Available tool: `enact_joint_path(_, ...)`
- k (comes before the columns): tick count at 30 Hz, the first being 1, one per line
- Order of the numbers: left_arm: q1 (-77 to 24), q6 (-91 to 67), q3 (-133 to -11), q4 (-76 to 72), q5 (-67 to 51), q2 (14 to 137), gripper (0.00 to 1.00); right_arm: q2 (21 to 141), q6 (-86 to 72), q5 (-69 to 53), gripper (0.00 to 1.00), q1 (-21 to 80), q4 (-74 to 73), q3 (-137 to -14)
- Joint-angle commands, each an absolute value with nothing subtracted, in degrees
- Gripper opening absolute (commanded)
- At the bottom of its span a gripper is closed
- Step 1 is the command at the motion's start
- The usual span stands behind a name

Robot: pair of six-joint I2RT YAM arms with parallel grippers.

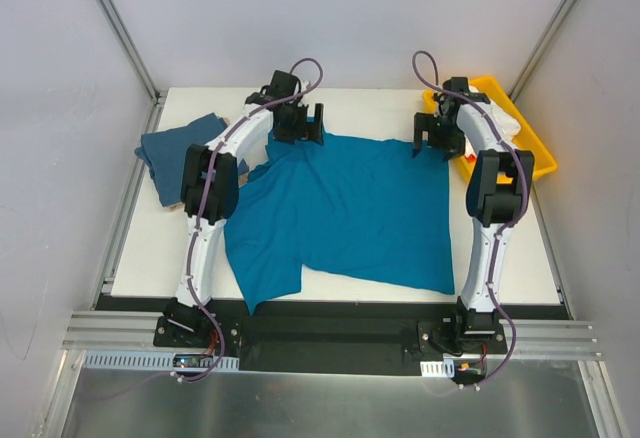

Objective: Fold and stack the t-shirts
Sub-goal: Flatten out the tshirt

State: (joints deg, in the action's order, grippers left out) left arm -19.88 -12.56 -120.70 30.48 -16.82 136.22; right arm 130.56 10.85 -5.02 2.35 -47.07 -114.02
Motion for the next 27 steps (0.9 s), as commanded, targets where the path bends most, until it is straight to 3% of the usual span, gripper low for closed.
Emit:
enact_joint_path(1, -19.5, -10.0, -117.8, 30.6, -12.4, 125.3, 0.99, 116.6, 11.2, -5.7, 0.97, 4.6, -44.8, -106.0)
enact_joint_path(11, -13.5, -16.8, -117.2, 31.3, -20.8, 129.6, 0.99, 100.8, 2.9, -7.0, 0.96, 19.8, -40.8, -78.9)
enact_joint_path(17, -13.4, -13.9, -121.8, 31.5, -20.7, 135.8, 0.99, 100.8, 0.3, -12.2, 0.96, 30.7, -38.6, -75.0)
enact_joint_path(22, -13.4, -13.8, -124.7, 31.7, -13.5, 139.3, 0.99, 99.0, -2.6, -8.9, 0.96, 31.8, -37.6, -68.7)
enact_joint_path(27, -13.4, -14.9, -125.1, 33.1, -14.4, 141.6, 0.99, 97.6, -2.8, -7.9, 0.96, 31.8, -38.1, -65.7)
